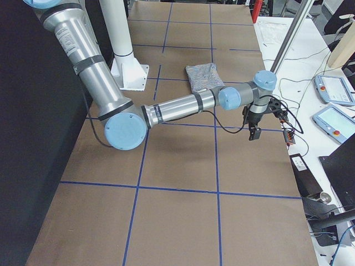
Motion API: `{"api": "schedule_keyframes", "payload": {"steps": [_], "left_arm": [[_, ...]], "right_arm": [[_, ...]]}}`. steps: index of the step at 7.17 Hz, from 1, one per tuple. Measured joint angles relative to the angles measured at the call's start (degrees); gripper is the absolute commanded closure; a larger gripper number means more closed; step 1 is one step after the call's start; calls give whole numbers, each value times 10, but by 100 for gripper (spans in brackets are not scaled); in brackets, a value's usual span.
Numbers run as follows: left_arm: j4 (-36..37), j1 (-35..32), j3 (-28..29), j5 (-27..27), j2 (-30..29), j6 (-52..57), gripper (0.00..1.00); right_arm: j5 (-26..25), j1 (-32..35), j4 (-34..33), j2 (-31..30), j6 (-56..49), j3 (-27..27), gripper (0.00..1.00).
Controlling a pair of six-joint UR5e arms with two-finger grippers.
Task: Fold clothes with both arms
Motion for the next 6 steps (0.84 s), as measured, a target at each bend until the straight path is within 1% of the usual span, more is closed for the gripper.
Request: {"api": "schedule_keyframes", "payload": {"steps": [1, 2, 3, 4, 5, 6], "left_arm": [[56, -29, -6, 0, 14, 133, 0], [102, -56, -12, 0, 26, 236, 0], [131, -79, -19, -3, 41, 301, 0], [138, -92, -36, -11, 71, 328, 0], [126, -96, -63, -22, 110, 336, 0], [105, -97, -70, -24, 142, 339, 0]], "right_arm": [[13, 42, -67, -34, -61, 39, 0], [15, 83, -143, -56, -140, 66, 0], [16, 120, -204, -78, -213, 81, 0], [17, 145, -222, -112, -251, 92, 0], [17, 156, -205, -148, -264, 98, 0], [17, 159, -176, -179, -269, 97, 0]]}}
